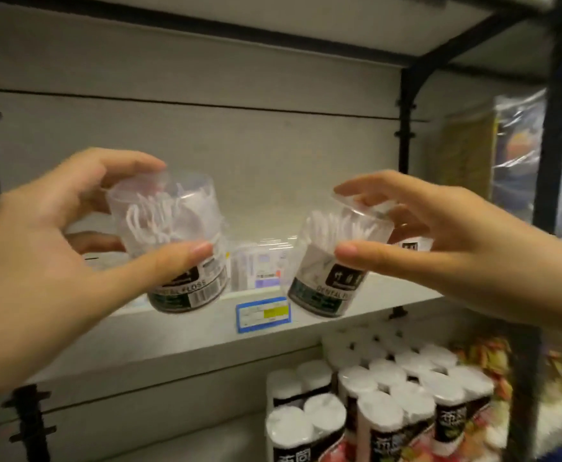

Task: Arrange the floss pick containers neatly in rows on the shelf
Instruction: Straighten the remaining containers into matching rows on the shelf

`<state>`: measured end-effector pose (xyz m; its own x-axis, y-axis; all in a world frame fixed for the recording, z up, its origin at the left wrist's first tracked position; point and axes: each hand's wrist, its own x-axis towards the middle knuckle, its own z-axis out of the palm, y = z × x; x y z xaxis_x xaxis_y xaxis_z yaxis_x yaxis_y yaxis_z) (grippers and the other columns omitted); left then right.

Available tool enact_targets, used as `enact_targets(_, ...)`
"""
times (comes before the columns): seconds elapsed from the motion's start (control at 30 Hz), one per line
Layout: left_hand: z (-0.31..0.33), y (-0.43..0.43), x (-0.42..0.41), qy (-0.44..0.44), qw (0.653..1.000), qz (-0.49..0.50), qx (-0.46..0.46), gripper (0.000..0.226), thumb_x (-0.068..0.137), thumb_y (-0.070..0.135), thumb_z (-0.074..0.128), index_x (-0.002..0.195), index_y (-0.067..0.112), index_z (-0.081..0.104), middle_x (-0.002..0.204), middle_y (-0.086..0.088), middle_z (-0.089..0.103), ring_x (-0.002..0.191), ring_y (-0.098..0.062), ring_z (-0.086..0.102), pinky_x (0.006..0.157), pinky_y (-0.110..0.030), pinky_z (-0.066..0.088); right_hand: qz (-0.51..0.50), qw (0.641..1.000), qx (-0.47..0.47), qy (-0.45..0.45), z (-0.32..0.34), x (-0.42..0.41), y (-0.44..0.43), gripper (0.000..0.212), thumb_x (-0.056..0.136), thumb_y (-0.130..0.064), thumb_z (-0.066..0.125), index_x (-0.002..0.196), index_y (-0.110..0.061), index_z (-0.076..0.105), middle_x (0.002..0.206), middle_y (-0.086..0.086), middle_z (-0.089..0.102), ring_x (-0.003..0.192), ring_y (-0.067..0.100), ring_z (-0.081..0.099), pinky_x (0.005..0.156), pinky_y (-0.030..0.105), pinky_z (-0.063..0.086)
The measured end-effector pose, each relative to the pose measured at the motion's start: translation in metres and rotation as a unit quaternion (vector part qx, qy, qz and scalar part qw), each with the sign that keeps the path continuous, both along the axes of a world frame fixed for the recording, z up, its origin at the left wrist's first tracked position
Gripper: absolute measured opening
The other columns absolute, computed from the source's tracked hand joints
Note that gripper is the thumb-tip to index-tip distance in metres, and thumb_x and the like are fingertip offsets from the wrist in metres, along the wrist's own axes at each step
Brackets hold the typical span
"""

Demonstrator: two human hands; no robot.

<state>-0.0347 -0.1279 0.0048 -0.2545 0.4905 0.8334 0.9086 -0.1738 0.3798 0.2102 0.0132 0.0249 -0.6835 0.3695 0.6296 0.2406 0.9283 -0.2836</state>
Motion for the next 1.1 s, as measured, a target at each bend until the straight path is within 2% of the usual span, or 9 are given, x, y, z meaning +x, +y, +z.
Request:
enact_targets(0.1, -0.010, 0.042, 0.046, -0.017, 0.999, -0.047, -0.011, 0.077, 0.045, 0.073, 0.072, 0.115, 0.047, 0.053, 0.118, 0.021, 0.060, 0.107, 0.000, 0.059, 0.073, -0.026, 0.056, -0.020, 1.000, -0.018, -0.007, 0.002, 0.055, 0.051, 0.056, 0.061, -0.073, 0.050, 0.114, -0.059, 0.039, 0.101, -0.037, 0.050, 0.101, -0.023, 0.045, 0.064, -0.004, 0.043)
enact_targets(0.23, -0.021, 0.085, 0.107, -0.089, 0.994, -0.057, 0.034, 0.076, 0.032, 0.082, 0.067, 0.103, 0.054, 0.057, 0.107, 0.024, 0.064, 0.093, 0.005, 0.064, 0.072, -0.009, 0.051, -0.025, 0.999, -0.026, -0.029, 0.007, 0.100, 0.123, 0.070, 0.050, -0.086, 0.048, 0.115, -0.064, 0.037, 0.104, -0.042, 0.049, 0.098, -0.019, 0.053, 0.057, 0.006, 0.048)
enact_targets(0.37, -0.014, 0.123, 0.141, -0.130, 0.991, -0.037, 0.005, 0.078, 0.025, 0.075, 0.072, 0.099, 0.052, 0.060, 0.103, 0.021, 0.066, 0.087, 0.000, 0.067, 0.074, -0.022, 0.057, 0.004, 0.998, -0.047, -0.045, 0.006, 0.105, 0.178, 0.082, 0.050, -0.085, 0.048, 0.124, -0.053, 0.037, 0.103, -0.038, 0.046, 0.095, -0.009, 0.054, 0.068, 0.013, 0.046)
enact_targets(0.43, -0.006, 0.138, 0.149, -0.132, 0.991, -0.010, -0.027, 0.076, 0.031, 0.067, 0.072, 0.103, 0.047, 0.060, 0.105, 0.019, 0.065, 0.086, 0.000, 0.066, 0.075, -0.022, 0.055, 0.018, 0.997, -0.049, -0.050, 0.005, 0.098, 0.193, 0.082, 0.056, -0.081, 0.051, 0.129, -0.045, 0.038, 0.103, -0.036, 0.044, 0.094, -0.009, 0.051, 0.071, 0.013, 0.043)
enact_targets(0.53, 0.002, 0.148, 0.152, -0.138, 0.989, 0.030, -0.045, 0.073, 0.037, 0.066, 0.068, 0.105, 0.042, 0.060, 0.106, 0.023, 0.062, 0.088, 0.003, 0.062, 0.075, -0.021, 0.050, 0.043, 0.996, -0.048, -0.067, 0.003, 0.080, 0.202, 0.084, 0.057, -0.071, 0.052, 0.133, -0.037, 0.041, 0.118, -0.023, 0.049, 0.095, -0.004, 0.052, 0.074, 0.014, 0.043)
enact_targets(0.63, 0.002, 0.152, 0.151, -0.163, 0.984, 0.034, -0.065, 0.072, 0.037, 0.063, 0.071, 0.105, 0.040, 0.061, 0.108, 0.020, 0.062, 0.097, 0.001, 0.060, 0.082, -0.027, 0.050, 0.070, 0.994, -0.028, -0.073, -0.001, 0.062, 0.206, 0.083, 0.063, -0.068, 0.052, 0.136, -0.030, 0.040, 0.133, -0.012, 0.050, 0.113, 0.005, 0.051, 0.092, 0.023, 0.044)
enact_targets(0.77, 0.011, 0.175, 0.150, -0.183, 0.974, 0.007, -0.137, 0.072, 0.041, 0.058, 0.072, 0.108, 0.034, 0.061, 0.108, 0.011, 0.064, 0.103, -0.007, 0.059, 0.085, -0.029, 0.048, 0.085, 0.994, -0.048, -0.058, -0.003, 0.059, 0.222, 0.081, 0.062, -0.067, 0.052, 0.133, -0.031, 0.042, 0.124, -0.018, 0.048, 0.113, 0.001, 0.047, 0.091, 0.020, 0.039)
enact_targets(0.9, 0.031, 0.199, 0.153, -0.156, 0.962, -0.012, -0.225, 0.062, 0.055, 0.050, 0.067, 0.113, 0.028, 0.058, 0.103, 0.009, 0.060, 0.099, -0.004, 0.056, 0.076, -0.020, 0.042, 0.129, 0.983, -0.122, -0.055, -0.004, 0.065, 0.242, 0.076, 0.060, -0.065, 0.057, 0.129, -0.035, 0.044, 0.127, -0.021, 0.046, 0.111, -0.004, 0.046, 0.085, 0.012, 0.040)
enact_targets(1.1, 0.039, 0.213, 0.144, -0.124, 0.944, -0.028, -0.305, 0.062, 0.051, 0.057, 0.066, 0.098, 0.017, 0.066, 0.095, -0.002, 0.072, 0.096, -0.015, 0.066, 0.095, -0.033, 0.043, 0.159, 0.977, -0.117, -0.077, -0.014, 0.064, 0.257, 0.077, 0.065, -0.069, 0.056, 0.132, -0.032, 0.043, 0.136, -0.017, 0.047, 0.124, -0.003, 0.043, 0.102, 0.031, 0.043)
